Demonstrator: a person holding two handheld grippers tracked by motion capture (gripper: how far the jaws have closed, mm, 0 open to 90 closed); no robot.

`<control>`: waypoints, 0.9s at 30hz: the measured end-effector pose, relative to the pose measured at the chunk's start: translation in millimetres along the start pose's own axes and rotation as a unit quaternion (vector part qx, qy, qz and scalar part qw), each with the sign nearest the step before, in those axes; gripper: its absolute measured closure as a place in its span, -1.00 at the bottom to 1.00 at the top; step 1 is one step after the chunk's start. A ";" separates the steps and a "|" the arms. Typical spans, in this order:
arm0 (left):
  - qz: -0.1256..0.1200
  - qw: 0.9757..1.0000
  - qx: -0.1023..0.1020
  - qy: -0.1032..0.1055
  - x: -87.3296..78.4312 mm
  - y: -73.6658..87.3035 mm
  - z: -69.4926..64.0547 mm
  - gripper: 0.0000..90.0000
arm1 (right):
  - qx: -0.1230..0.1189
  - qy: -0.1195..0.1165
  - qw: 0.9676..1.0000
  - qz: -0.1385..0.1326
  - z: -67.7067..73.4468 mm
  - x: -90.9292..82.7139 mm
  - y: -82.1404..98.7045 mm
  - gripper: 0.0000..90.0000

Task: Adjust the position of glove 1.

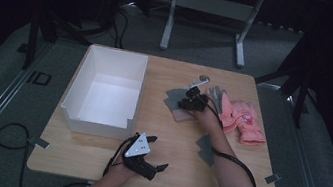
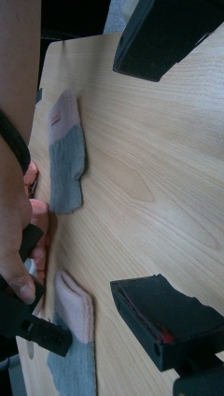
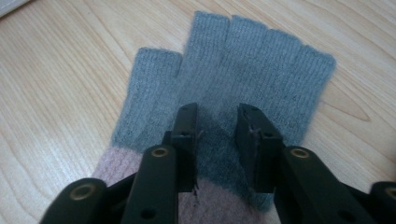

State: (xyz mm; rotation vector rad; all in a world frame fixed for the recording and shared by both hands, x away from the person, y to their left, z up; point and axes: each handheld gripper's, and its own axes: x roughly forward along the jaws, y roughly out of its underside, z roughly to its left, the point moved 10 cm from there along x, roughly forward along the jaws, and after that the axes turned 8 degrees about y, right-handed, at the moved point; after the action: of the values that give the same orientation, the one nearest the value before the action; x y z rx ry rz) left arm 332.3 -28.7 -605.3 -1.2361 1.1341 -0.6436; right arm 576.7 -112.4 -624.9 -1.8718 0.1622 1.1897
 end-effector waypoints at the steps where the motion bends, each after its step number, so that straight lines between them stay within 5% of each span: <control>1: 0.000 1.000 0.000 0.000 0.0 0.0 0.0 -1.00 | 0.000 0.001 1.000 0.001 0.0 0.1 0.1 0.61; 7: 0.000 1.000 0.000 0.001 0.0 -0.1 -0.1 -1.00 | 0.017 0.020 1.000 0.010 2.8 0.7 -2.2 0.88; 11: -0.001 1.000 0.001 0.000 0.0 -0.1 -0.2 -1.00 | 0.045 0.011 0.999 0.014 8.3 -4.1 -3.1 0.90; 19: 0.001 1.000 -0.003 -0.001 0.0 0.1 0.9 -1.00 | 0.120 0.032 0.991 -0.039 23.6 -73.2 -17.1 0.91; 24: 0.002 1.000 0.002 -0.004 0.5 0.0 0.3 -1.00 | 0.142 0.050 0.984 -0.100 41.8 -122.5 -23.7 0.91; 27: 0.002 1.000 0.006 -0.006 0.6 0.0 -0.4 -1.00 | 0.154 0.060 0.980 -0.109 48.1 -137.4 -20.2 0.91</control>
State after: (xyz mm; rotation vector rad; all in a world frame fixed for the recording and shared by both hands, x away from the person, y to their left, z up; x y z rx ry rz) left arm 332.1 -29.4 -605.5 -1.2250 1.1220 -0.6383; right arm 482.2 -110.0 -512.3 -1.6403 0.1917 0.8498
